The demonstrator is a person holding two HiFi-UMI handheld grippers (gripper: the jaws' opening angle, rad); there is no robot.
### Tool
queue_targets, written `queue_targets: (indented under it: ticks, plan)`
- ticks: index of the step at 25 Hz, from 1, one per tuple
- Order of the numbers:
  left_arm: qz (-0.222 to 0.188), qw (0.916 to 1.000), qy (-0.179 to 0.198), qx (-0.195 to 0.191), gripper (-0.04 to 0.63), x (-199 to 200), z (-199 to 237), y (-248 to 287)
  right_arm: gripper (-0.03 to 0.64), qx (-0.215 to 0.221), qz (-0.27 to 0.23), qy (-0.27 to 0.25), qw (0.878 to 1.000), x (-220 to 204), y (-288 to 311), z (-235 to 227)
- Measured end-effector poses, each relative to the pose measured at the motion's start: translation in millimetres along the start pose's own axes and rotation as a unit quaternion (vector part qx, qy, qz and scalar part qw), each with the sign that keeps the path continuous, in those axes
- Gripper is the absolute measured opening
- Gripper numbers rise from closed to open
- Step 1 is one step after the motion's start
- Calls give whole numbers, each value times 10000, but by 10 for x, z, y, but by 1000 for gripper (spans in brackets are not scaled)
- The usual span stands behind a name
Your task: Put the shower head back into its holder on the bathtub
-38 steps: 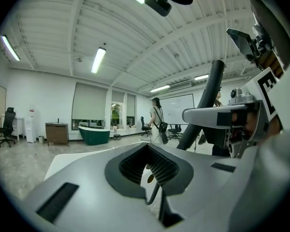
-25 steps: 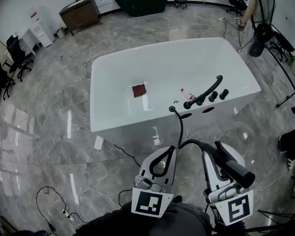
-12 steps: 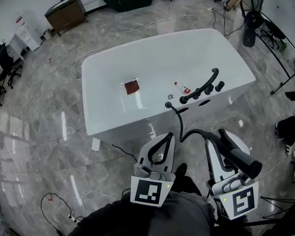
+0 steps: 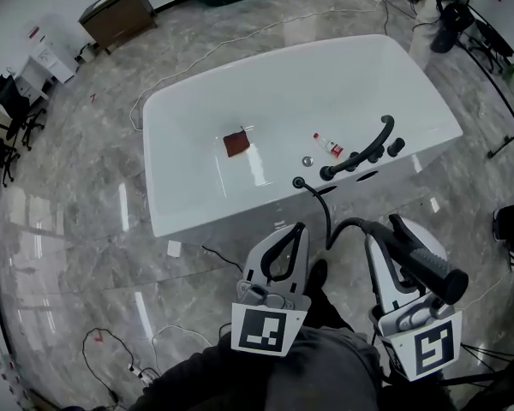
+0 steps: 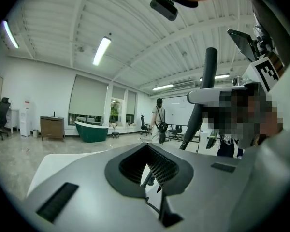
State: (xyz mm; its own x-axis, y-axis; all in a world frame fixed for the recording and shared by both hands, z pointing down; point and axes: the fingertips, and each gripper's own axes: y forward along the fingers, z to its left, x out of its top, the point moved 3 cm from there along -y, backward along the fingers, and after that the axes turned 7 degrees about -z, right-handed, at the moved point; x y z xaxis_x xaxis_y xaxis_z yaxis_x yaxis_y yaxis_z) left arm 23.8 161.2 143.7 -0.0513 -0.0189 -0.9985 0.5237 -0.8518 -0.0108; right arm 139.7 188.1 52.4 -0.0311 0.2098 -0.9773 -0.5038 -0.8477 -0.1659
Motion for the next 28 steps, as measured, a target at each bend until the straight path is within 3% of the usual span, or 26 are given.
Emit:
queue_targets:
  ticks: [8, 16, 22, 28]
  plan:
    - [178, 9998, 57, 119, 3, -107, 21, 384, 126, 272, 93, 208, 9994, -202, 238, -323]
    - [-176, 9985, 172, 479, 3, 173, -69, 732, 126, 828, -299, 265, 9958, 72, 555, -587]
    - [-228, 9961, 87, 846, 3, 146, 339, 703, 126, 1062, -501, 197, 9929, 153, 897, -455]
    - [-430, 9959, 132, 784, 3, 269, 693, 831, 126, 1090, -707, 110, 9915, 249, 1266, -331]
